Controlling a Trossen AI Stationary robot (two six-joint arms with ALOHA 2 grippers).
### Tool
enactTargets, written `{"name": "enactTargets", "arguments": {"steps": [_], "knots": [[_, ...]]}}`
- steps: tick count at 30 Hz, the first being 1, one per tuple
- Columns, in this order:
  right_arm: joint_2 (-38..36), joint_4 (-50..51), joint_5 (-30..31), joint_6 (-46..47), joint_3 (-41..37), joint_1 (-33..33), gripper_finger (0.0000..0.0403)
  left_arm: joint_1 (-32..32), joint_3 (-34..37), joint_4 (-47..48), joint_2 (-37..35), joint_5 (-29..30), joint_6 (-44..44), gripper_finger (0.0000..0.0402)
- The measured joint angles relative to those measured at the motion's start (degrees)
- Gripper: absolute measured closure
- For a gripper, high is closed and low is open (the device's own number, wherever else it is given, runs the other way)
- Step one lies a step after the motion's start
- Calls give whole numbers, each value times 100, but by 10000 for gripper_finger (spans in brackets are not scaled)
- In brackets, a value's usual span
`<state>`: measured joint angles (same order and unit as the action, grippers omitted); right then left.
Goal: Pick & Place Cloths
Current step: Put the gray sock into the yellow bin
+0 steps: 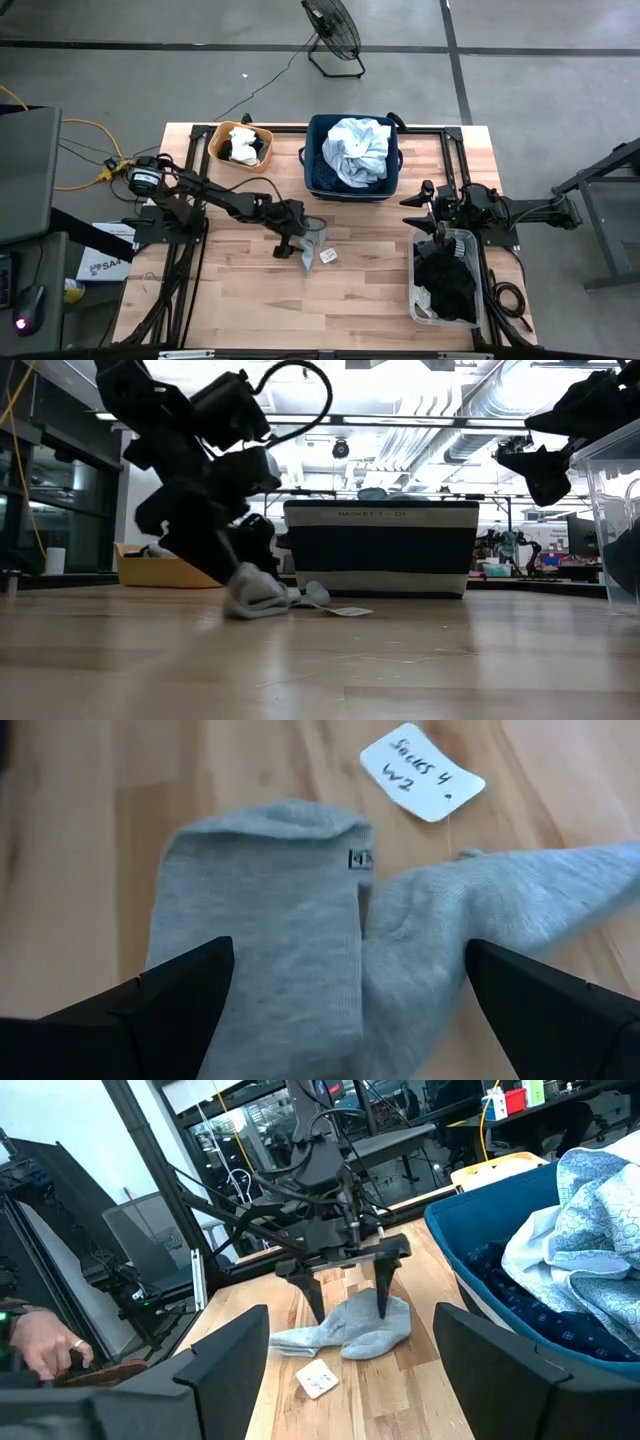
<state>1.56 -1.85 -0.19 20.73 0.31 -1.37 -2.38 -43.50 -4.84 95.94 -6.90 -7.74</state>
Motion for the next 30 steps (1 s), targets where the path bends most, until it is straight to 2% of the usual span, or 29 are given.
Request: {"name": "enactTargets", "arguments": {"steps": [8, 12, 16, 20, 27, 30], "knots": [[0, 0, 0, 0, -2, -2, 127, 136, -22, -69, 282, 19, 337, 13], [0, 13, -2, 1, -1, -1, 127, 129, -18, -200, 321, 24, 347, 44], [0, 15, -3, 1, -1, -1, 127, 130, -10, -251, 321, 19, 354, 108], [0, 17, -2, 2, -2, -2, 127, 130, -9, -242, 321, -3, 365, 192], [0, 23, -4, 1, -2, -2, 127, 125, 9, 14, 54, -42, 416, 375], [0, 24, -4, 0, -2, 0, 127, 125, 9, 328, -148, 71, 564, 383]]}}
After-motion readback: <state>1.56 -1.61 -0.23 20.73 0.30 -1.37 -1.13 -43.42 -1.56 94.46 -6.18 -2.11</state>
